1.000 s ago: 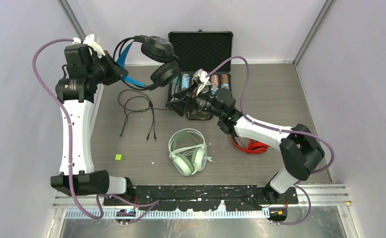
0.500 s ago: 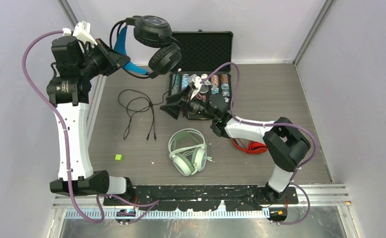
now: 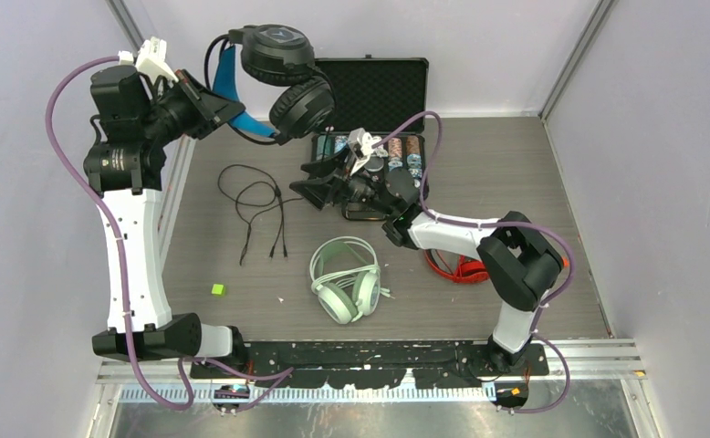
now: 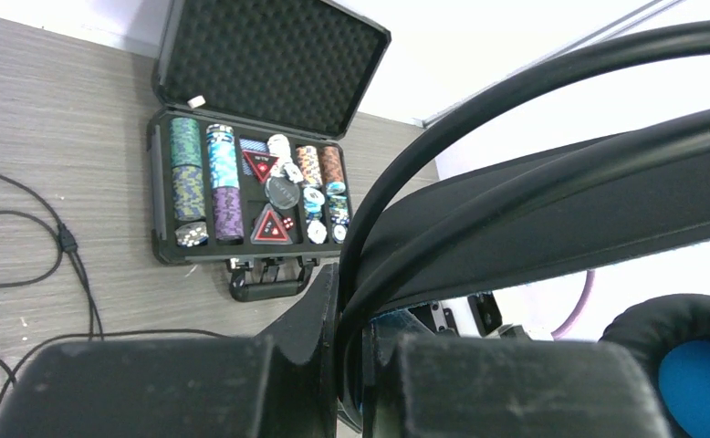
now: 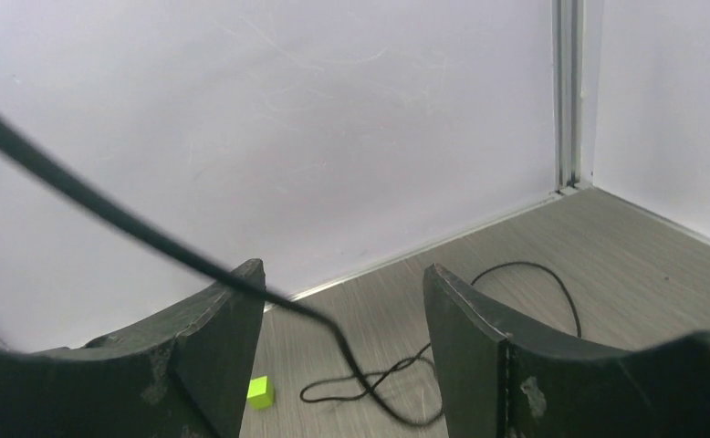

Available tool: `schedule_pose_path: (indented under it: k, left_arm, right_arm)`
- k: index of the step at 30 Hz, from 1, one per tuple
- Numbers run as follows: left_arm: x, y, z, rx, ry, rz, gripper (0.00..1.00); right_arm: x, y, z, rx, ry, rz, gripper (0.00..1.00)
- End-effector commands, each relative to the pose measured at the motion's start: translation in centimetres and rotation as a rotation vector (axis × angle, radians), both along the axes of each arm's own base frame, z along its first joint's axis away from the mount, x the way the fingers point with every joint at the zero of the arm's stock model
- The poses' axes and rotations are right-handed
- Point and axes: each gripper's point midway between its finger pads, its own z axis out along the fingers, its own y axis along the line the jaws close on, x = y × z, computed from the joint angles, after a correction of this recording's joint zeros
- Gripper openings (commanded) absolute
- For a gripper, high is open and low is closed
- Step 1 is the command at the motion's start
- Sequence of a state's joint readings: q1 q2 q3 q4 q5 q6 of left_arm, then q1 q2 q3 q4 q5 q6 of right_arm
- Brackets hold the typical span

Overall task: Wrap the headphones
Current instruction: Wrap the headphones cable around the headphones.

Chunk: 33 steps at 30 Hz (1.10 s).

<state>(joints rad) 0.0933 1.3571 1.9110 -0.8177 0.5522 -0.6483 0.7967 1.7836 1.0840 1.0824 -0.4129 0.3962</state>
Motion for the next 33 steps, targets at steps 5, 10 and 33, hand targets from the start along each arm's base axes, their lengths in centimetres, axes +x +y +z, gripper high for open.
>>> schedule_pose_path:
  k: [5, 10, 33]
  left_arm:
    - [-2.0, -1.5, 5.1, -0.068, -0.15, -0.08, 0.0]
    - [-2.2, -2.2, 5.7, -0.102, -0.167, -0.131, 0.0]
    - [-6.7, -8.6, 1.2, -0.053, -0.189, -0.685, 0.0]
  right_arm:
    - [0.6, 0.0, 2.6, 0.068, -0.111, -0.042, 0.68]
    - [-0.1, 0.4, 1.4, 0.044, -0.104, 0.007, 0.45]
    - [4.5, -4.3, 1.9, 0.049, -0.002, -0.063, 0.0]
